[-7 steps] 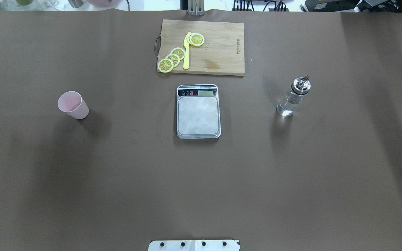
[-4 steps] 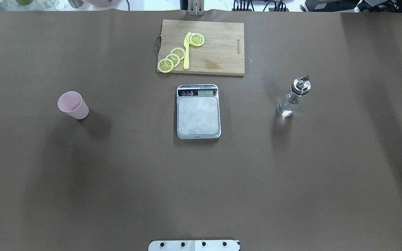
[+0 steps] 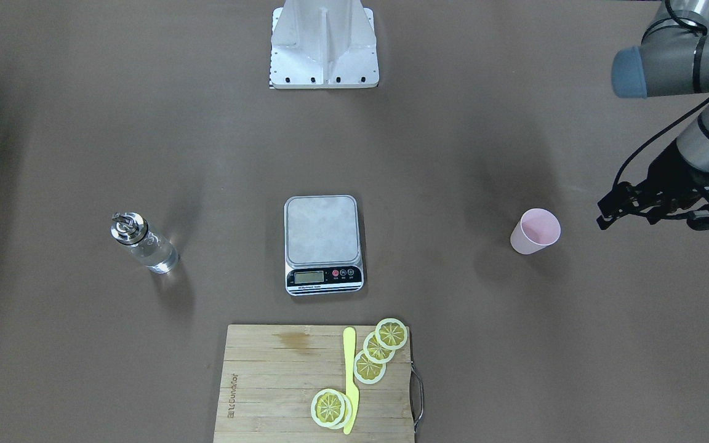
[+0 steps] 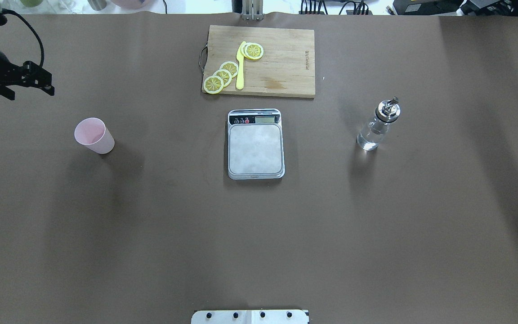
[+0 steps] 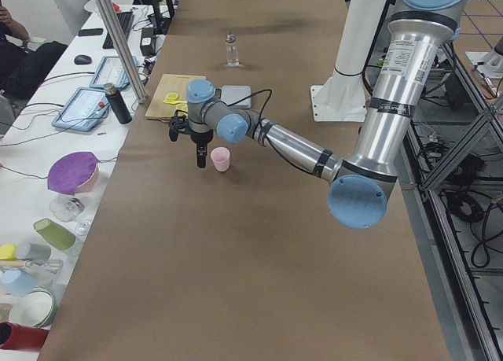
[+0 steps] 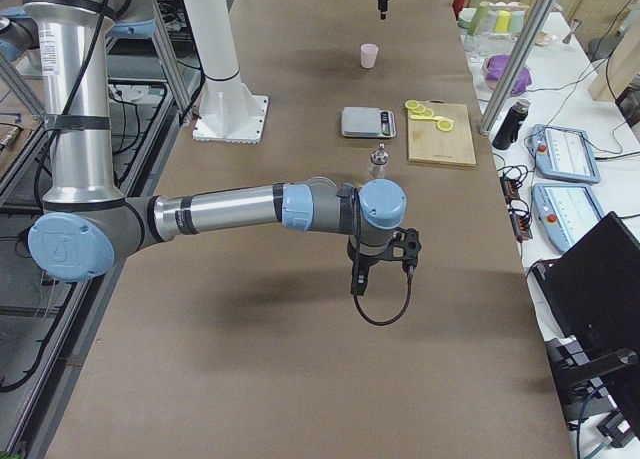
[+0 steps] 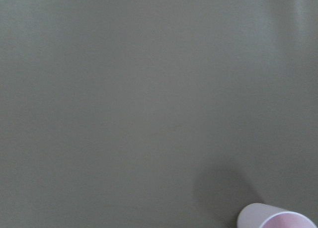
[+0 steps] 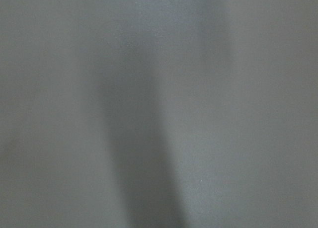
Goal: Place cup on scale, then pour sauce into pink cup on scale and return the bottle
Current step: 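Reach the left gripper down to the pink cup and grasp it, then carry the pink cup with the left gripper onto the scale and release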
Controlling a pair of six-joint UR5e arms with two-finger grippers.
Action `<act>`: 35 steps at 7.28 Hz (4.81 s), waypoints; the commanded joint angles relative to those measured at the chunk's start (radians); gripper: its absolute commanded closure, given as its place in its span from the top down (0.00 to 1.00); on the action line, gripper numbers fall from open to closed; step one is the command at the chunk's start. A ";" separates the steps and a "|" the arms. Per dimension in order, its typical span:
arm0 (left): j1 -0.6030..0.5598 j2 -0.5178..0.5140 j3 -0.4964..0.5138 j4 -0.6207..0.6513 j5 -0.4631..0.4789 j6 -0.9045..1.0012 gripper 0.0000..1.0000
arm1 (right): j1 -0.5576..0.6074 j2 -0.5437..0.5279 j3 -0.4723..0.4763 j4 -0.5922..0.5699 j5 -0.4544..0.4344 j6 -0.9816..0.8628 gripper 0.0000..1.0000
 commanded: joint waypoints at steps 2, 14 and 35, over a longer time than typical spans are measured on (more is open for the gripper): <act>0.083 -0.047 0.010 -0.001 0.008 -0.102 0.97 | 0.000 0.000 -0.001 0.000 0.000 0.000 1.00; 0.149 0.018 0.106 -0.146 0.042 -0.100 0.86 | -0.003 -0.002 -0.009 0.000 0.000 -0.003 1.00; 0.462 -0.670 0.270 0.197 0.273 -0.764 0.00 | -0.054 0.063 0.112 0.184 0.058 0.000 1.00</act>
